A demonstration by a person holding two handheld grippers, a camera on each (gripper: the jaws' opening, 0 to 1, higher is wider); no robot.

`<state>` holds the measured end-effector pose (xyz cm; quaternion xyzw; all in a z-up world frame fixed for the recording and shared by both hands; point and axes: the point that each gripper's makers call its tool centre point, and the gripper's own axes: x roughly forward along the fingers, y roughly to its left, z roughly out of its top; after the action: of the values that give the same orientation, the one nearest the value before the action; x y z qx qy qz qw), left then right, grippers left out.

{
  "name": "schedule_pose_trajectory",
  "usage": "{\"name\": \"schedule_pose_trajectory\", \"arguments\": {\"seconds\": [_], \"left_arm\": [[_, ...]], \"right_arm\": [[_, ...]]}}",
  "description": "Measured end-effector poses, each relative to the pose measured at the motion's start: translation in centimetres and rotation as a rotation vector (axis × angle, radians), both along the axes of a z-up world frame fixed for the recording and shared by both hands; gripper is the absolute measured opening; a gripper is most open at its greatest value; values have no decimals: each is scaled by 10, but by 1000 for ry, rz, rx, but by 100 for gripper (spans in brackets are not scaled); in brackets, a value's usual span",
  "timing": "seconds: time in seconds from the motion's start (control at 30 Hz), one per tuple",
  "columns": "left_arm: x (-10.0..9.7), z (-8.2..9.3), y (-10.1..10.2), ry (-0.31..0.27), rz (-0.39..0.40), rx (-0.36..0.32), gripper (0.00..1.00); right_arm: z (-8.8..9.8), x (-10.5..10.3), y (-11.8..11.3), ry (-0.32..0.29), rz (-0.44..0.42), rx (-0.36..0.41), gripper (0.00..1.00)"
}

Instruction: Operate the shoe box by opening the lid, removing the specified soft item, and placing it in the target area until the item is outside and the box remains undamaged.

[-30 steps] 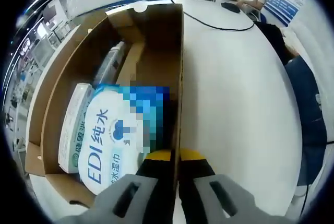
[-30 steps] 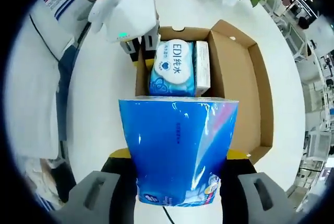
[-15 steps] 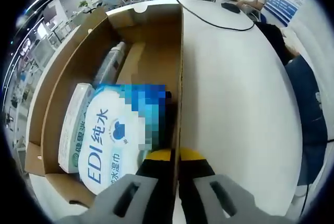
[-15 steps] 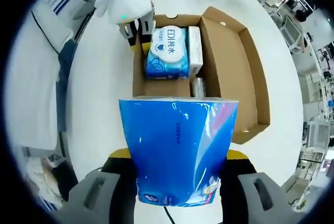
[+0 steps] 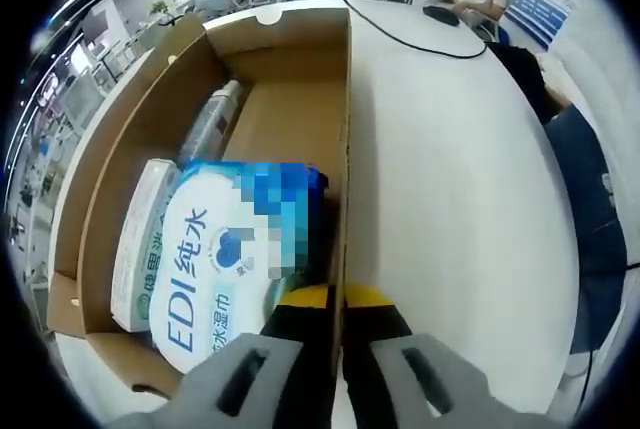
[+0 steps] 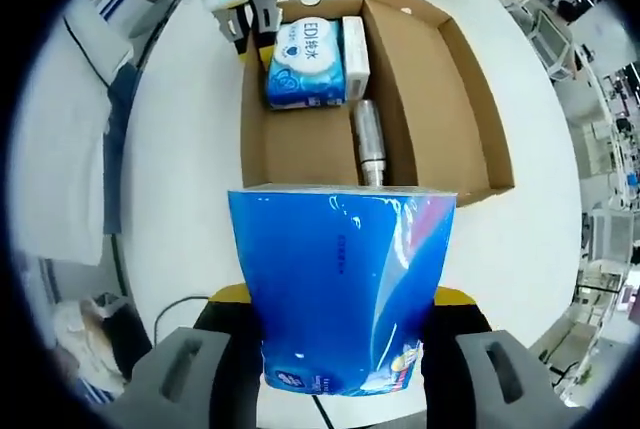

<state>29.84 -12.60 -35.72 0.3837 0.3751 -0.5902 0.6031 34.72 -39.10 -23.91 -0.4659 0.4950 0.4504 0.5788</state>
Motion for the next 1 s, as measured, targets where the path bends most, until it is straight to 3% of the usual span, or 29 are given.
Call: {"name": "schedule_pose_trajectory", "arguments": {"seconds": [0.27,0.57,1.0], "left_arm": [[0,-1,0,-1,2,2,1],[0,0,0,-3,2,8,1],[1,-1,0,-5,10,12,1]], "right_arm": [[-8,-5,-14,18,-20,-24,62],[-29,4,-31,26,10,-49,62],[-47,1,-23,47,62,-65,62]]}}
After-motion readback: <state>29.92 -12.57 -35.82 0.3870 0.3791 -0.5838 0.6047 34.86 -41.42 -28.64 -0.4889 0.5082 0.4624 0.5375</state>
